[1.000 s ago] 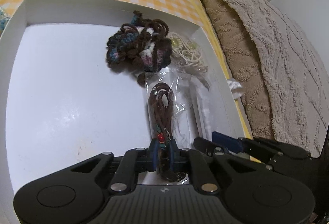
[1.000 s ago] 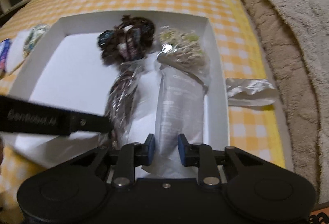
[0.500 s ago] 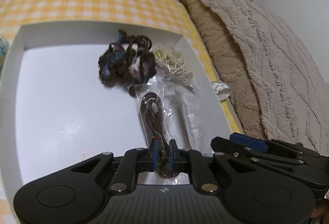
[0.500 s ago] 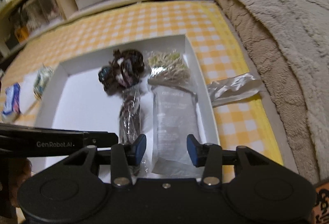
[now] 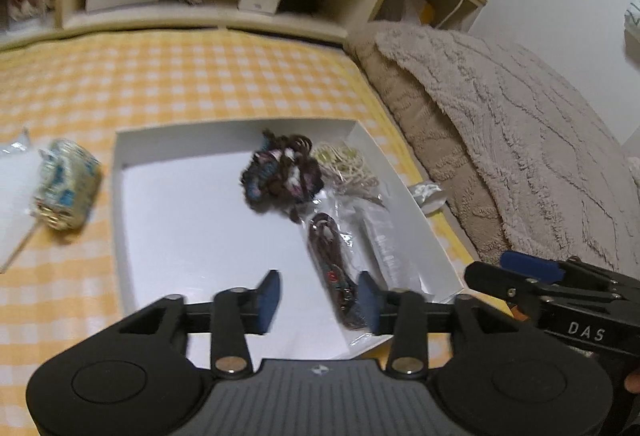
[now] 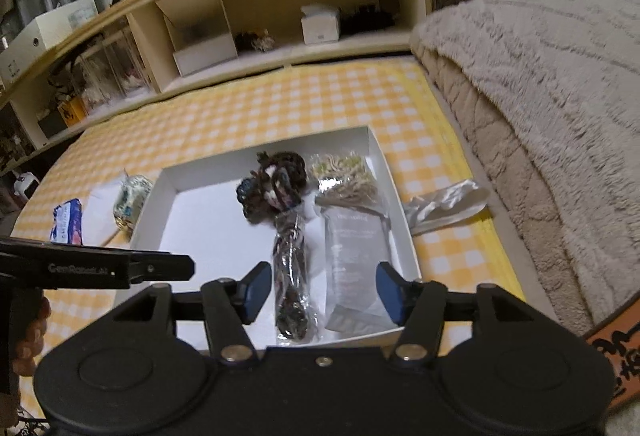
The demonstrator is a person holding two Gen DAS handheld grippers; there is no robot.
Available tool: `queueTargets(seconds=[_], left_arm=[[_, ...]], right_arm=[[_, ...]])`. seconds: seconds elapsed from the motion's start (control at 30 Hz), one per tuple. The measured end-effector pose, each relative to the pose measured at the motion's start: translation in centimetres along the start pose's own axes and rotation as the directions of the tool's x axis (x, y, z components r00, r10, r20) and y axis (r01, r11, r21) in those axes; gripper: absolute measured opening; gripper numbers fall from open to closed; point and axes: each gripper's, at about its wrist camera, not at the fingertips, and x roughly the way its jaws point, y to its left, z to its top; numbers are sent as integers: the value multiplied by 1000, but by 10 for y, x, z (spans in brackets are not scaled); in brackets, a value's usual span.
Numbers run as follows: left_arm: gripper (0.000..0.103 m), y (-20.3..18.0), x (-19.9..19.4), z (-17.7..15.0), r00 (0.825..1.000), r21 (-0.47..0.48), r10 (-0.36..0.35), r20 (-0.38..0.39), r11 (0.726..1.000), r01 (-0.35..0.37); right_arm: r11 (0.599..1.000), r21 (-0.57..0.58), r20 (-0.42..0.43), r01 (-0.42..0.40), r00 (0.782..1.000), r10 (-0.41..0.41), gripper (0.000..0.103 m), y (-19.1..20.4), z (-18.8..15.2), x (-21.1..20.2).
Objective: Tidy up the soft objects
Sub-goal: 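Open both tools and withdraw them from the box toward the remaining items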
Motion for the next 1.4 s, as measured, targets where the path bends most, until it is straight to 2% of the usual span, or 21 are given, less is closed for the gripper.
queueTargets(seconds=[0.13,0.2,0.37,0.5,0.63,0.8,1.17,1.4], left_arm=[[66,1,-26,-5,999,16,28,43,999,-28],[76,1,-38,-7,998,21,30,58,999,-31],[91,0,-64,-17,994,43,50,99,998,-55],[102,2,-79,-24,990,53,59,127,996,-67],[103,5,-92,-32,986,65,61,156,995,-72],[103,9,-103,-40,981,69,81,174,993,-94],[103,17,-113,-50,978,85,75,194,992,-93],[103,30,-123,-50,968,77,107,227,989,-127]], right_arm=[[1000,-2,35,11,999,-11,71,7,-3,-17],[1000,-7,46,17,999,-16,75,11,-5,-23],[1000,-13,75,22,997,-21,84,19,-10,-39],[999,-21,103,28,994,-26,96,25,-13,-50],[999,-28,129,37,991,-33,103,32,-17,-62],[998,-35,148,58,988,-52,103,40,-22,-71],[994,-31,140,104,985,-98,103,48,-30,-79],[993,6,147,119,982,-119,103,49,-27,-76]])
